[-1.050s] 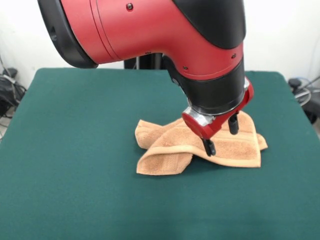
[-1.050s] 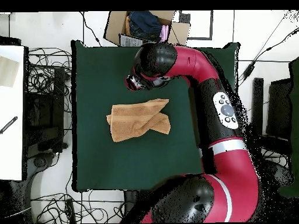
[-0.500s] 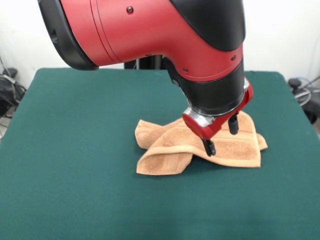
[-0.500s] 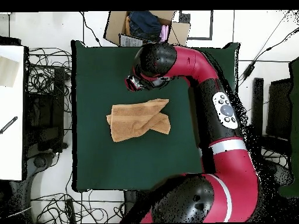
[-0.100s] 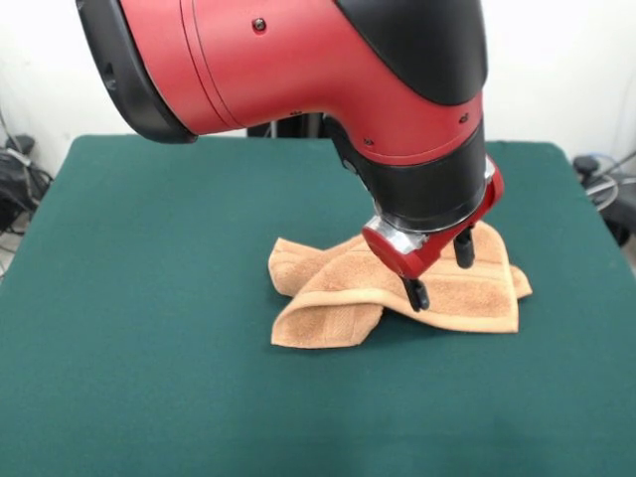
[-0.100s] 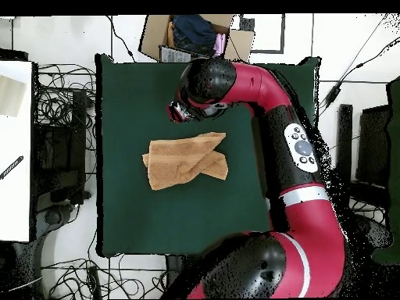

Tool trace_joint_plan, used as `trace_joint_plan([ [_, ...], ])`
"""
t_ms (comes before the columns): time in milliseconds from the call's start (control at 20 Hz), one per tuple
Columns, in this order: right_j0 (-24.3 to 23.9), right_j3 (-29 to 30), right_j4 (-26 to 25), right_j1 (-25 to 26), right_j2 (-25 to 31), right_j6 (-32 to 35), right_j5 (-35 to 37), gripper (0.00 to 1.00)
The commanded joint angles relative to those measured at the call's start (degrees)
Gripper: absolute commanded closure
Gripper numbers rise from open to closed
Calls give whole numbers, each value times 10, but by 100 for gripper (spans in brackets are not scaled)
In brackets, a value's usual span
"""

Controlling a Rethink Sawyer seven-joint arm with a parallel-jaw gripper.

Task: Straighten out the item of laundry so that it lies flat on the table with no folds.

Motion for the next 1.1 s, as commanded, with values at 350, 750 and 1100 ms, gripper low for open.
trace_joint_plan([
  [350,-8,26,-2,21,37,-105,34,0],
  [750,-13,33,-1,22,41,-104,27,0],
  [1100,-15,36,-1,24,46,-101,23,0],
])
